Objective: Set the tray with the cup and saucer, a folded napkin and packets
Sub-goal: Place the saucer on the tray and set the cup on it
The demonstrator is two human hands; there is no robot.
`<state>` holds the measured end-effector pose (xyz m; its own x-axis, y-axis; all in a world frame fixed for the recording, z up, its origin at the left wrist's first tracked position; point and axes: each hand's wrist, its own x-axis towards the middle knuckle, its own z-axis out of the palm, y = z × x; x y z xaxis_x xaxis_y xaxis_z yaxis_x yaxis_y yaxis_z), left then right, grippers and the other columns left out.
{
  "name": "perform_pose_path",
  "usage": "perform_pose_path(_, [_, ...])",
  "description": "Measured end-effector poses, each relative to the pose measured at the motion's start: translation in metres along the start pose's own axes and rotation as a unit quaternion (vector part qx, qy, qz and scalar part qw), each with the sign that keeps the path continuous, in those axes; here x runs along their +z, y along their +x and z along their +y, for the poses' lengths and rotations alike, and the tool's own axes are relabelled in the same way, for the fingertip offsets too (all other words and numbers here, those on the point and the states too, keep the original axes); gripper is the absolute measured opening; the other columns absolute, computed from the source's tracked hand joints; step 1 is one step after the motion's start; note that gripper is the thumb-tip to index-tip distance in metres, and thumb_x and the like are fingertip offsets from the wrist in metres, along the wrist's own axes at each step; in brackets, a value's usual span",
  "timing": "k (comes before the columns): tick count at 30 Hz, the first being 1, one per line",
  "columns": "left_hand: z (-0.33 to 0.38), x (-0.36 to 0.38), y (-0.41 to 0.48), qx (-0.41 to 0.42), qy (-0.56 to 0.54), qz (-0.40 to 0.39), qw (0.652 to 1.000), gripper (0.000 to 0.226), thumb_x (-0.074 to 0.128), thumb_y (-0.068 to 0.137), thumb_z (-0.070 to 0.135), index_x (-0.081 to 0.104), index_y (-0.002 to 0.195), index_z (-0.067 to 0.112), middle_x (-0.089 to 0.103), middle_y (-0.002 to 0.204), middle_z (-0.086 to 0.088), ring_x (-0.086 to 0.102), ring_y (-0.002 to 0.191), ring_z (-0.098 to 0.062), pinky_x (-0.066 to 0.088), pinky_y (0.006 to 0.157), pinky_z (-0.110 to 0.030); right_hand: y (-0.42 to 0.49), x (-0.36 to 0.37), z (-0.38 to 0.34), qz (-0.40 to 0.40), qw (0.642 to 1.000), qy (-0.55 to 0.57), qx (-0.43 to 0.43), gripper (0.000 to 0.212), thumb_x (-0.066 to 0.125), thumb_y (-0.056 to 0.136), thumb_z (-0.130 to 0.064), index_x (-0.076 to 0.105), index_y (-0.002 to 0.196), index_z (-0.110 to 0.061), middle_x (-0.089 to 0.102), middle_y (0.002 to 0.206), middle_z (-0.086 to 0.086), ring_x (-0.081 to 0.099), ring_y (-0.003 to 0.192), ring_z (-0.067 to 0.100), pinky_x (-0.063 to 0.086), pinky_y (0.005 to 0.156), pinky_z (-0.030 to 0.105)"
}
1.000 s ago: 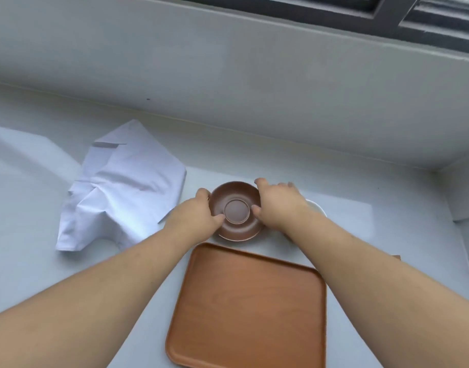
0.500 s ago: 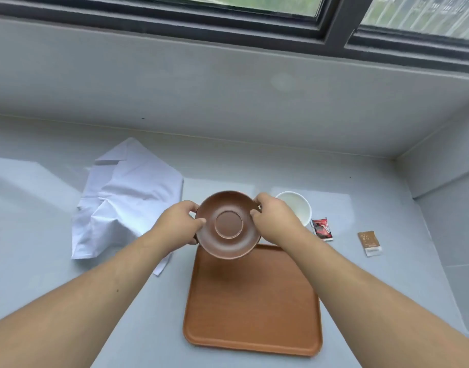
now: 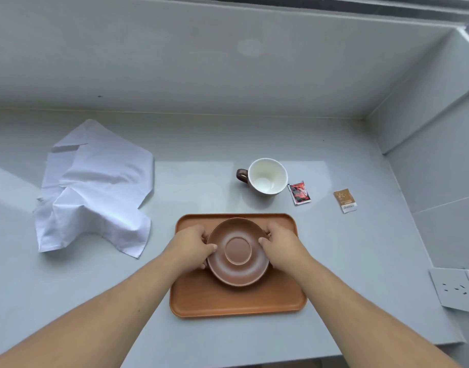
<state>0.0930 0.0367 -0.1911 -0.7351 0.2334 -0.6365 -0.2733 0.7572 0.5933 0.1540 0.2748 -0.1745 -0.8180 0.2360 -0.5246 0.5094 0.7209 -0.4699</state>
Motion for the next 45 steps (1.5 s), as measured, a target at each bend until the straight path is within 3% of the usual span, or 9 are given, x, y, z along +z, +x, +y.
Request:
perform_pose_path(9, [0.001,-0.005,-0.008,-0.053,-0.016,-0.047,0.997,0.023,0.075,0.086,0.015,0.053,0.084,0.009,0.075,0.060,-0.014,0.078,0.063,-0.034,0.067,0.066,-0.051,0.000,-0.003,-0.001,-0.058,0.997,-0.026,-0.036,0.013,0.061,0.095,-0.028,0.053,0.093,-0.017,0.061,0.082,0.001,0.065,0.079,0.030,0.059,0.072,0.044])
perform_pose_path(12, [0.010,-0.013,-0.015,-0.047,0.057,-0.016,0.997,0.033,0.076,0.076,0.041,0.055,0.078,0.016,0.077,0.071,-0.007,0.075,0.063,-0.025,0.064,0.066,-0.045,0.004,-0.010,-0.004,-0.044,0.997,-0.038,-0.041,0.016,0.063,0.091,-0.034,0.057,0.090,-0.020,0.067,0.083,-0.003,0.065,0.083,0.024,0.057,0.072,0.038])
perform_pose_path(14, [0.023,-0.021,-0.011,-0.022,0.127,0.067,0.989,0.039,0.067,0.072,0.062,0.059,0.079,0.025,0.071,0.075,0.008,0.067,0.072,-0.015,0.052,0.061,-0.035,0.008,-0.025,-0.003,0.035,0.999,-0.014,-0.012,0.019,0.057,0.086,-0.038,0.057,0.078,-0.022,0.066,0.073,-0.006,0.063,0.074,0.020,0.054,0.065,0.034])
perform_pose_path(18, [0.067,-0.035,0.022,0.040,0.094,0.130,0.986,0.035,0.056,0.091,0.053,0.058,0.119,0.032,0.068,0.082,0.010,0.064,0.084,-0.019,0.045,0.069,-0.035,0.035,-0.069,-0.003,0.161,0.980,0.106,0.051,0.017,0.048,0.087,-0.038,0.058,0.089,-0.024,0.067,0.078,-0.004,0.066,0.075,0.024,0.055,0.067,0.036])
perform_pose_path(20, [0.093,-0.038,0.046,0.073,0.087,0.116,0.987,0.045,0.055,0.097,0.043,0.048,0.140,0.031,0.068,0.088,0.010,0.065,0.088,-0.020,0.046,0.072,-0.036,0.055,-0.087,-0.009,0.126,0.976,0.167,0.060,0.025,0.048,0.091,-0.041,0.054,0.109,-0.025,0.072,0.088,0.001,0.071,0.077,0.026,0.061,0.070,0.041])
perform_pose_path(23, [0.125,-0.035,0.078,0.085,0.101,0.062,0.989,0.056,0.054,0.097,0.033,0.037,0.151,0.035,0.068,0.099,0.010,0.063,0.096,-0.023,0.048,0.076,-0.036,0.082,-0.099,-0.019,0.026,0.978,0.198,0.066,0.026,0.048,0.095,-0.042,0.046,0.118,-0.029,0.075,0.085,0.010,0.071,0.059,0.024,0.061,0.053,0.033])
perform_pose_path(29, [0.129,-0.025,0.096,0.106,0.154,0.032,0.982,0.016,0.057,0.099,0.034,0.057,0.114,0.029,0.066,0.097,0.014,0.063,0.093,-0.020,0.047,0.074,-0.035,0.103,-0.094,-0.023,-0.014,0.990,0.129,0.051,0.031,0.037,0.088,-0.012,0.053,0.115,-0.017,0.074,0.079,0.019,0.071,0.055,0.033,0.065,0.065,0.042])
perform_pose_path(36, [0.078,-0.051,0.026,0.099,0.058,-0.032,0.993,0.009,0.068,0.092,0.037,0.066,0.088,0.029,0.078,0.077,0.006,0.069,0.061,-0.008,0.059,0.070,-0.035,0.043,-0.076,-0.040,-0.038,0.998,0.050,-0.009,0.022,0.044,0.080,-0.024,0.054,0.098,-0.019,0.072,0.070,0.011,0.071,0.048,0.030,0.063,0.054,0.048])
perform_pose_path(45, [0.008,-0.033,-0.053,0.076,0.035,-0.074,0.994,0.009,0.067,0.076,0.044,0.067,0.083,0.038,0.078,0.080,0.005,0.070,0.064,-0.009,0.064,0.079,-0.043,-0.046,-0.020,-0.040,-0.083,0.996,0.002,0.014,0.027,0.045,0.085,-0.026,0.050,0.111,-0.023,0.069,0.086,0.007,0.072,0.065,0.029,0.064,0.063,0.047])
